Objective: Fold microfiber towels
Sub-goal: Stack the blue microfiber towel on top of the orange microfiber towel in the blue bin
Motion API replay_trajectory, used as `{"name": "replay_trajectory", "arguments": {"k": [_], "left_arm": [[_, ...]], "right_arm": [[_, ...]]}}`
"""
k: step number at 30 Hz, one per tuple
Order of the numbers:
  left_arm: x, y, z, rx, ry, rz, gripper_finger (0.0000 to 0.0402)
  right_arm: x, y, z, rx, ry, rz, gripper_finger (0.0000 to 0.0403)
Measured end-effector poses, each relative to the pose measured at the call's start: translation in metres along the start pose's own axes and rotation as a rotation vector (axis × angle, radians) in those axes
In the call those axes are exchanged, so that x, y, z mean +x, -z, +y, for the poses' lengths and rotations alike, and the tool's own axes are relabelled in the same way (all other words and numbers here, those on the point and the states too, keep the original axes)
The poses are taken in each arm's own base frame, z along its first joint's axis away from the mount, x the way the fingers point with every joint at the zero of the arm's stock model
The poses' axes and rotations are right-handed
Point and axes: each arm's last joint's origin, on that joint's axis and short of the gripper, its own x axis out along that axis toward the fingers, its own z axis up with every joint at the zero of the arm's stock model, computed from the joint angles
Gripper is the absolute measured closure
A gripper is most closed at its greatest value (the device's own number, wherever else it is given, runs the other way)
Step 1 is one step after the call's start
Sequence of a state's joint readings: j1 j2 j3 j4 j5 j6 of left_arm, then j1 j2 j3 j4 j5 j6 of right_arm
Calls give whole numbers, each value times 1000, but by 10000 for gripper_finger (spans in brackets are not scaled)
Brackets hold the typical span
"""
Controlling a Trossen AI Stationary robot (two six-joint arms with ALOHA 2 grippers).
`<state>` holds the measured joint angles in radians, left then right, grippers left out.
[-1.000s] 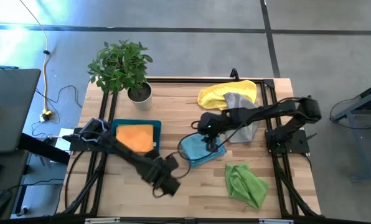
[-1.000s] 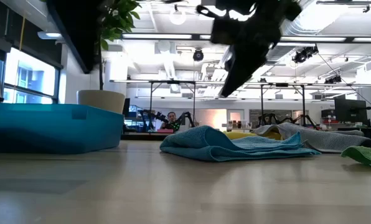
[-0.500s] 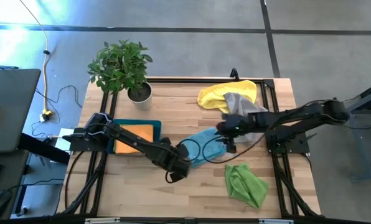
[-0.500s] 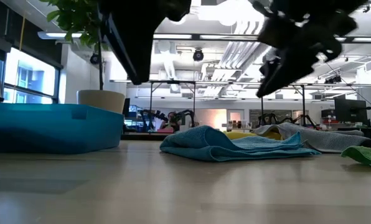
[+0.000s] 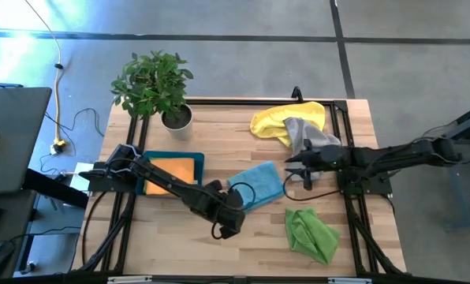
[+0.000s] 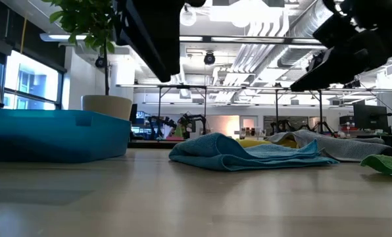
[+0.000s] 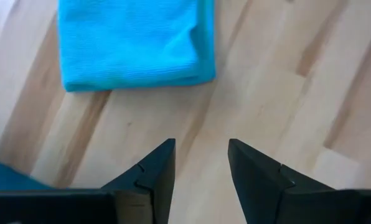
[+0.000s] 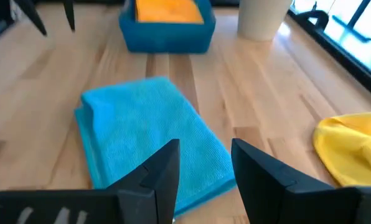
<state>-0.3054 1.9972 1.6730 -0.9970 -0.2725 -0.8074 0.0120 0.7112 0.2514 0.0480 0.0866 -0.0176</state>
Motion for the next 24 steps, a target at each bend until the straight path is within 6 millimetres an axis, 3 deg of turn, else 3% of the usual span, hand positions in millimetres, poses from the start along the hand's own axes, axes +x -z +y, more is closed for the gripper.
{"name": "replay_trajectory", "arguments": {"k": [8, 17, 24], "left_arm": [[-1, -5, -8, -23, 68, -63, 266], [1, -11, -12, -119, 165, -44, 260], [9, -10, -11, -183, 140, -47, 248]], "right_arm": [[-8, 14, -1, 46, 2, -73, 265], [-8, 19, 0, 311, -9, -44, 265], [-8, 21, -1, 187, 10, -18, 265]]}}
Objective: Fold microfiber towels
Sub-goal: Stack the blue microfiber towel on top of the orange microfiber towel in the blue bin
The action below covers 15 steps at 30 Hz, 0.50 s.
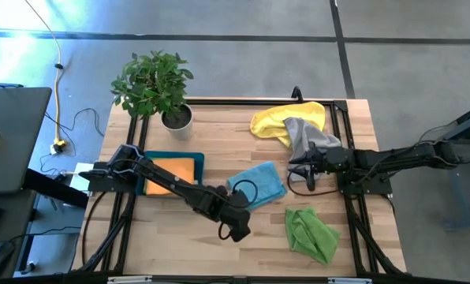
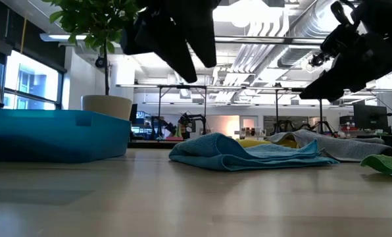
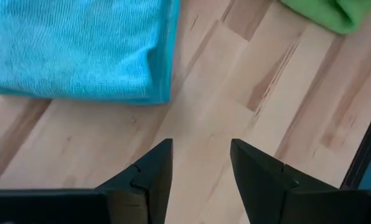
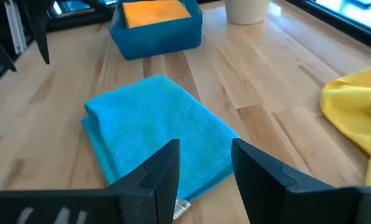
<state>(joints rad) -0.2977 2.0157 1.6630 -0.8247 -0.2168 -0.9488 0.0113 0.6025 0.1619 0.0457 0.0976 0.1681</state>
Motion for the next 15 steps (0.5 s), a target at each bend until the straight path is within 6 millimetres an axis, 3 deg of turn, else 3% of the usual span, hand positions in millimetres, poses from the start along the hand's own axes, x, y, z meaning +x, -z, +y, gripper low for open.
{"name": "replay_trajectory", "arguments": {"k": [8, 15], "left_arm": [[4, -6, 2, -87, -61, -109, 247], [19, 3, 3, -327, -117, -91, 247]], "right_arm": [[0, 1, 0, -98, 1, 6, 265], [0, 1, 0, -99, 2, 12, 265]]}}
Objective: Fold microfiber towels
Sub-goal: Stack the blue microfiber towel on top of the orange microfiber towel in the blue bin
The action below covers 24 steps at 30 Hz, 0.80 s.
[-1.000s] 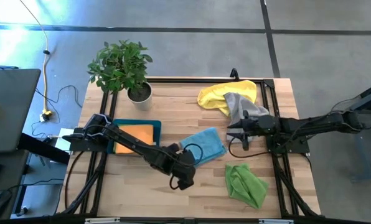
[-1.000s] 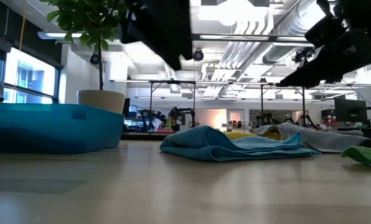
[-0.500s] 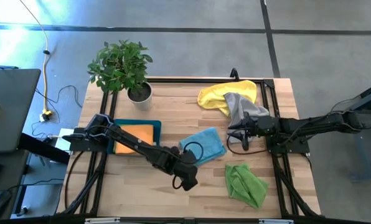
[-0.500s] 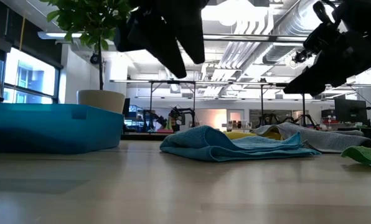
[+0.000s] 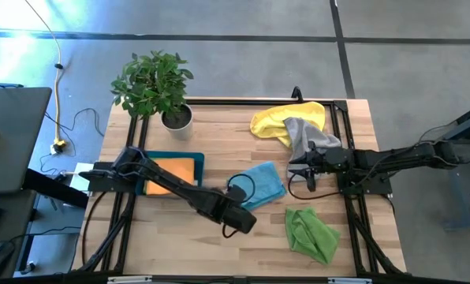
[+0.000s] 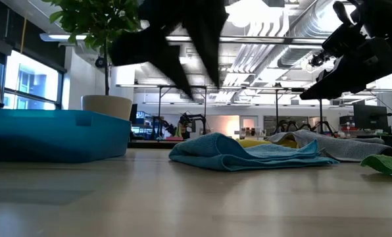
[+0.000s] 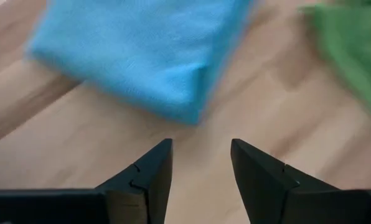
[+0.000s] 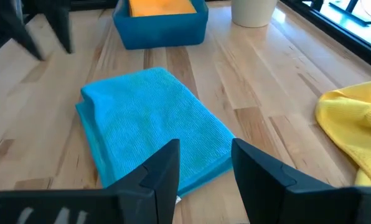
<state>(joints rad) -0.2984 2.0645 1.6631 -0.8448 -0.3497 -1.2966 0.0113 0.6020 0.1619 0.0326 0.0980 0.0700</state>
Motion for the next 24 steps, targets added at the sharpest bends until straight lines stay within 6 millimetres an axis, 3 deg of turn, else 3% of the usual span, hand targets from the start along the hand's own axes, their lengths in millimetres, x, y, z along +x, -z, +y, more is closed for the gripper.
{"name": "replay_trajectory", "arguments": {"k": [4, 13, 24], "left_arm": [[7, 5, 2, -152, -52, -25, 231], [21, 11, 9, -441, -140, -239, 143], [58, 0, 11, -658, -139, -267, 135]], "right_arm": [[0, 1, 0, -1, 1, 9, 265], [1, 5, 0, -6, 4, 57, 265], [2, 8, 0, -9, 7, 86, 265]]}}
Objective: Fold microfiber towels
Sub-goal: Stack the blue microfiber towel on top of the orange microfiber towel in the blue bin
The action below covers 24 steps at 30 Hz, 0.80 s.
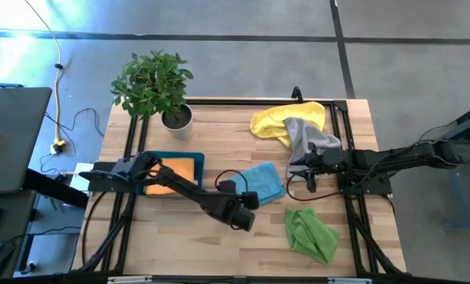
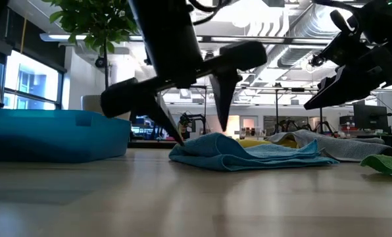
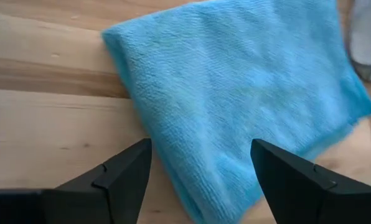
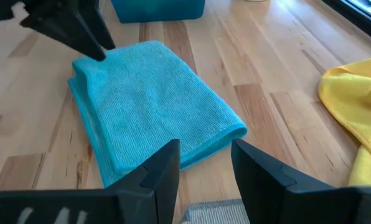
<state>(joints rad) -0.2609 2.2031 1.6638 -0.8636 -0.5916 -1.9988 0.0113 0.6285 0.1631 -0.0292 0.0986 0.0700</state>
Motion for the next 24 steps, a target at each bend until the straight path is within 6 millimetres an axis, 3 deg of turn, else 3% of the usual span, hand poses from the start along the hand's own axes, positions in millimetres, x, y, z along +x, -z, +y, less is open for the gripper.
{"name": "replay_trajectory", "arguments": {"k": [10, 19, 24], "left_arm": [[22, -2, 3, -38, -87, 35, 135], [37, 7, 1, -81, -23, -41, 135], [45, 4, -3, -14, -8, -45, 136]], "right_arm": [[0, 1, 0, -1, 1, 12, 265], [0, 2, 0, -2, 2, 22, 265], [0, 3, 0, -3, 2, 28, 265]]}}
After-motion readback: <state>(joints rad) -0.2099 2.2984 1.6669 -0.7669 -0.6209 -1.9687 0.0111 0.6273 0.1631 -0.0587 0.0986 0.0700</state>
